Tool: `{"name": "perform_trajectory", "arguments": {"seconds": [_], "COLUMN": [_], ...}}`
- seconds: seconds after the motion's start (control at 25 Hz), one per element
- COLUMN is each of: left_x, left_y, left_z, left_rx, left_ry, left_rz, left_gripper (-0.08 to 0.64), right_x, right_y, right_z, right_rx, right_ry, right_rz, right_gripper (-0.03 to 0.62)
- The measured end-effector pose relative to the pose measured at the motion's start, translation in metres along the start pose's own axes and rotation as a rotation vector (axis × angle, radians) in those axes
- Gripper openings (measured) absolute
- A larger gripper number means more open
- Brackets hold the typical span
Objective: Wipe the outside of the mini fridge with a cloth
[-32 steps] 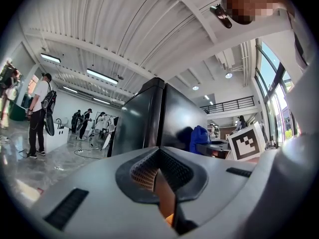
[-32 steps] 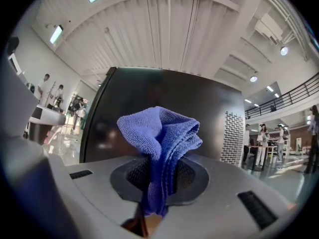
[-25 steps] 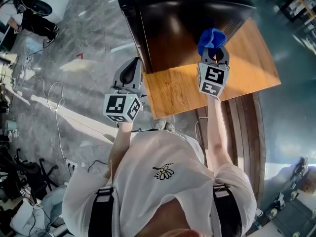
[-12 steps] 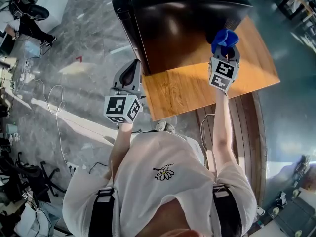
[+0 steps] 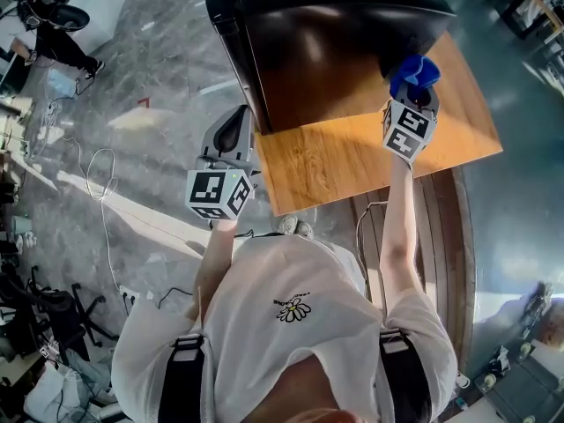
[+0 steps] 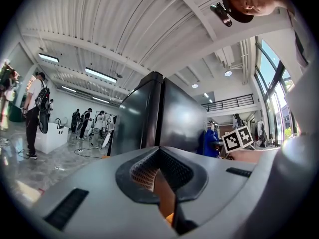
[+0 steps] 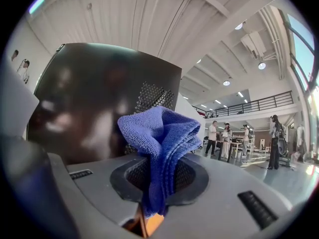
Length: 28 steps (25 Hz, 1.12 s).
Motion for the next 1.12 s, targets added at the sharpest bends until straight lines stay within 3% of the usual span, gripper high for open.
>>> {"name": "perform_trajectory", "arguments": {"seconds": [0.48,0.68,0.8,1.12], "left_x": [0.001,-0.001,-0.002,-0.006], "left_y": [0.006,0.008,0.011,0.013], "left_z": [0.012,0.017,0.020,0.022], "left_rx": [0.020,0.035,0.051,0.066], "left_ry": [0.008,0.011,-0.002,-0.009], "left_rz": [-0.010,-0.009,0.019,0.037], "left_gripper": [0.005,0.005,0.005,0.005], "right_x": [-0.006,-0.011,-0.002,0.007], "right_y": [-0.026,-0.027,-0.004,0.107], "right_z": [-0.010,0.001,0.029,0.089], "right_rx": [-0.103,-0.098,-0.014,0.388], "right_ry": [0.021,0.009,-0.030,-0.055], "right_rz": [0.002,-0.026,-0.045,-0.082], "right_gripper": [0.072,0.071,0.071,0.072]}}
Point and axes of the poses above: the fingertips, and each gripper's own axes: z backward along the fingers, y to its left, x out of its top, the point moved 9 cm from there along z, backward along the fingers, and after that the axes turned 12 degrees about -z, right-handed, at the moved point
